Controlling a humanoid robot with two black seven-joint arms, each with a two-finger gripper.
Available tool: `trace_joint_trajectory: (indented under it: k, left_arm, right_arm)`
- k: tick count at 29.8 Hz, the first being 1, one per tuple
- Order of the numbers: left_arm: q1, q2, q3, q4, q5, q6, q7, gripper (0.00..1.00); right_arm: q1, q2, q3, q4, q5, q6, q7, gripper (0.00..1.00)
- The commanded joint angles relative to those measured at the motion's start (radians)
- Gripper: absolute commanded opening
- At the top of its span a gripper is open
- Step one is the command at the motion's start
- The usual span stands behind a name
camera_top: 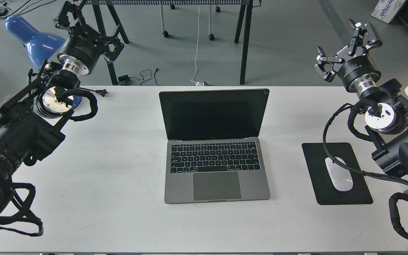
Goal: Close notebook with right arm
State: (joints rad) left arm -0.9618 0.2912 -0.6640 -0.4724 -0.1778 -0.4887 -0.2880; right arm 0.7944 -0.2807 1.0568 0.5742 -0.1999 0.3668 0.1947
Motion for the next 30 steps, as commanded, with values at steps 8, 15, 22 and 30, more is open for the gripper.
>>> trace_joint_trajectory:
  k: [8, 15, 22, 30]
  left_arm:
    - [0.000, -0.001, 0.014, 0.003, 0.008, 0.000, -0.003, 1.00]
    - [0.000, -0.001, 0.014, 0.001, 0.008, 0.000, -0.002, 1.00]
    - [0.000, 0.000, 0.014, 0.003, 0.008, 0.000, -0.003, 1.00]
    - [0.000, 0.000, 0.014, 0.003, 0.008, 0.000, -0.003, 1.00]
  right_arm:
    - [-0.009, -0.002, -0.018, 0.019, 0.000, 0.006, -0.001, 1.00]
    - [0.005, 0.003, -0.067, 0.019, -0.001, 0.006, 0.002, 1.00]
    - [0.063, 0.077, -0.158, 0.001, -0.007, -0.002, 0.006, 1.00]
    - [0.086, 0.172, -0.195, -0.042, -0.016, -0.026, 0.005, 1.00]
